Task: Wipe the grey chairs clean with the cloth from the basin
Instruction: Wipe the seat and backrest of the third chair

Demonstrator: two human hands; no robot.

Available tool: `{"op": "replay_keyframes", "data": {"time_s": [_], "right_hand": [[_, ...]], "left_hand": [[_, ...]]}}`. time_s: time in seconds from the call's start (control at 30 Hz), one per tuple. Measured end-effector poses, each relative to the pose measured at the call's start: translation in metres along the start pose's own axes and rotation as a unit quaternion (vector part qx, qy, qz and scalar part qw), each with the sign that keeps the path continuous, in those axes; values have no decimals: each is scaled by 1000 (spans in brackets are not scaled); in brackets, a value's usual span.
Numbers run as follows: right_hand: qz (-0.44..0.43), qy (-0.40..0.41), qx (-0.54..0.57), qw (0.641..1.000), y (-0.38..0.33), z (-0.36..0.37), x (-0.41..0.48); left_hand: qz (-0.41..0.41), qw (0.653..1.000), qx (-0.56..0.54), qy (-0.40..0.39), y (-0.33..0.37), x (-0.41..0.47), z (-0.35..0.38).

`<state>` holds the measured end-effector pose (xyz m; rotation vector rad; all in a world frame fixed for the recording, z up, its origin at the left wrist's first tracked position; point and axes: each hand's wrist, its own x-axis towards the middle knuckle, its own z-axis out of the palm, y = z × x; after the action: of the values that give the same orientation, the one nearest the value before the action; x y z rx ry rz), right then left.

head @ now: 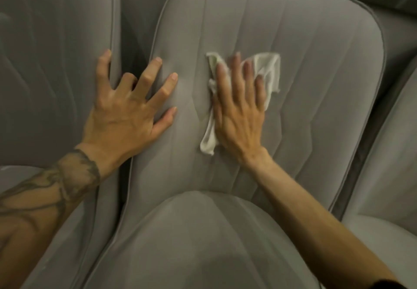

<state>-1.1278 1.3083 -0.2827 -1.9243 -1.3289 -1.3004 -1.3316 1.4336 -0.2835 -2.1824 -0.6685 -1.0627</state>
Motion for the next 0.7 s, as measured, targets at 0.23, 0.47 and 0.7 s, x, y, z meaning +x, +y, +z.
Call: {"op": "replay_keyframes", "data": {"time_s": [0.23, 0.47, 0.7], "right_hand": [[117, 141, 22, 983, -24, 9, 80], [10, 18, 38, 999, -23, 6, 26], [107, 129, 59, 984, -35, 15, 75]], "left_hand": [[1, 1000, -3, 6, 1, -1, 0], [1, 1000, 3, 3, 0, -1, 0], [8, 1000, 3, 14, 0, -1, 1]]}}
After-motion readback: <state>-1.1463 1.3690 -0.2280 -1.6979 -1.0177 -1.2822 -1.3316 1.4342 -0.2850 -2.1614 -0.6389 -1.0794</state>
